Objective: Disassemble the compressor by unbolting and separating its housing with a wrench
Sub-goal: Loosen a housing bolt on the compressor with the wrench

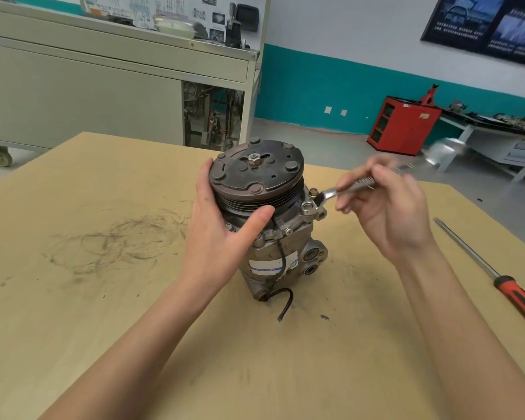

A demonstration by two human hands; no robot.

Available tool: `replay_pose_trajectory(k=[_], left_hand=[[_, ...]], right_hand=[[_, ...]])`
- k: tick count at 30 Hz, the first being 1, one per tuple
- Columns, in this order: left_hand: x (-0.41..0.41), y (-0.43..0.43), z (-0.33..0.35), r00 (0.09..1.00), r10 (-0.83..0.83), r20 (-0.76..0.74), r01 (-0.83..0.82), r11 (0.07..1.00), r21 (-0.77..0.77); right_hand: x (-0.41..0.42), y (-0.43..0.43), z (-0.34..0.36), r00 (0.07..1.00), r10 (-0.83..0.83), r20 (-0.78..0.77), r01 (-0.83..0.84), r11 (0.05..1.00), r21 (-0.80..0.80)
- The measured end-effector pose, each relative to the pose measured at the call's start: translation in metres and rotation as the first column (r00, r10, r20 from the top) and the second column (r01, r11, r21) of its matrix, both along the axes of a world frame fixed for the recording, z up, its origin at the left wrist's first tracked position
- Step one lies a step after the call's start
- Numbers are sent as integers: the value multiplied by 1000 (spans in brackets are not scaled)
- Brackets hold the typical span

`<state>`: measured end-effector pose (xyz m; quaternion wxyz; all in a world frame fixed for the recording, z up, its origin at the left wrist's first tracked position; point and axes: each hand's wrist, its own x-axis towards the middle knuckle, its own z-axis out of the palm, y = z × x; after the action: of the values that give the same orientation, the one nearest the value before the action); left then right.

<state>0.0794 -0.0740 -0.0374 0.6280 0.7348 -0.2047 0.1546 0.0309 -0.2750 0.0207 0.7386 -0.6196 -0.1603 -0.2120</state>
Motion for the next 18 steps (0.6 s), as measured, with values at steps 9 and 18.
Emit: replay_pose_trajectory(k=[9, 18], left_hand=[[0, -1, -1, 1000, 1, 0, -1, 1000, 3], [0, -1, -1, 1000, 5, 0, -5, 1000, 4]], right_hand=[[52, 11, 28, 958, 83, -275, -59, 994, 91], [-28, 49, 7, 869, -427, 249, 479, 853, -207]])
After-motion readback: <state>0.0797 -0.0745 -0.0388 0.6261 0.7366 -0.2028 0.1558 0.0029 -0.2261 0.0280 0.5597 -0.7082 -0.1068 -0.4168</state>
